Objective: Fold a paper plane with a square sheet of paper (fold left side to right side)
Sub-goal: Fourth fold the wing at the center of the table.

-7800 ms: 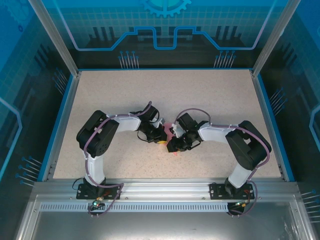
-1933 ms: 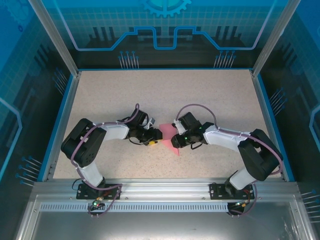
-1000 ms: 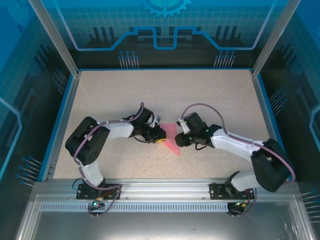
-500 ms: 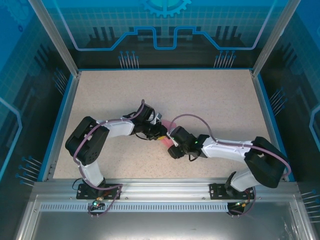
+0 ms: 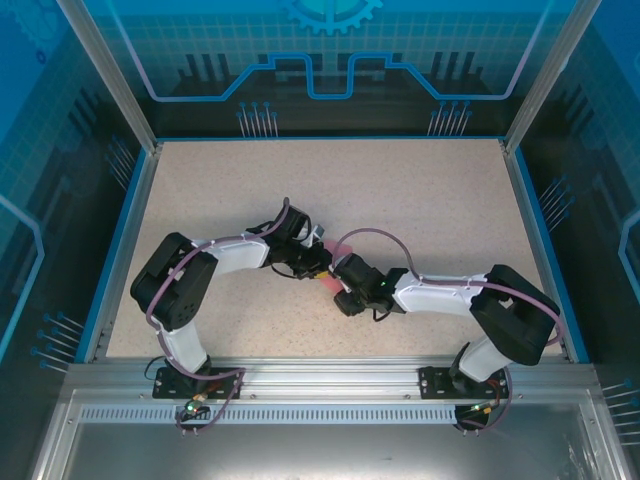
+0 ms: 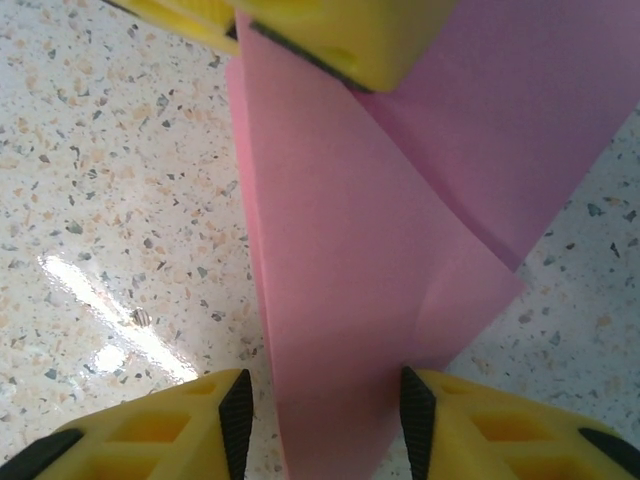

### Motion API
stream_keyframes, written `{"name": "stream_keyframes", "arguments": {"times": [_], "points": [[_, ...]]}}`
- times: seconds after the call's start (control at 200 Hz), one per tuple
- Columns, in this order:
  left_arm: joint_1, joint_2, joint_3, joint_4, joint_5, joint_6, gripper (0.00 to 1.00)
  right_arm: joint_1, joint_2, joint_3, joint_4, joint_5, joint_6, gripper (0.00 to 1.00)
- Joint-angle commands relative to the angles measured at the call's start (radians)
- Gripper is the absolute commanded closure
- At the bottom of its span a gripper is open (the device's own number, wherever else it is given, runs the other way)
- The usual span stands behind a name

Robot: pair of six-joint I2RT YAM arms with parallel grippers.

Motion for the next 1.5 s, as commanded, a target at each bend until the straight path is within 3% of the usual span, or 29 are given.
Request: {"name": "stream_keyframes", "arguments": {"times": [0.0,0.26,0.605,1.005,1.28,1.496], "points": [[-0.004,-0.027,0.026,-0.041,0.008,-0.009,0.82,0.017,0.014,0.021,0.007,0.018,-0.004,0.58],[-0.006,-0.034,0.035,-0.064,-0.005,0.007,0.74,0.018,0.017,0.009,-0.002,0.016,-0.001,0.67],[0.007,-0.062,0.036,-0.095,-0.019,0.023,0.66,0.019,0.023,-0.005,-0.001,0.012,0.013,0.88],[0.12,-0.223,-0.036,-0.163,-0.053,0.073,0.44,0.006,0.015,-0.041,0.046,-0.034,0.042,0.95],[0.148,-0.236,-0.106,-0.143,-0.026,0.076,0.45,-0.068,-0.045,-0.093,0.121,-0.198,0.052,0.97],[0.134,-0.186,-0.143,-0.06,0.022,0.053,0.57,-0.153,-0.052,-0.12,0.175,-0.383,0.08,0.98]]}}
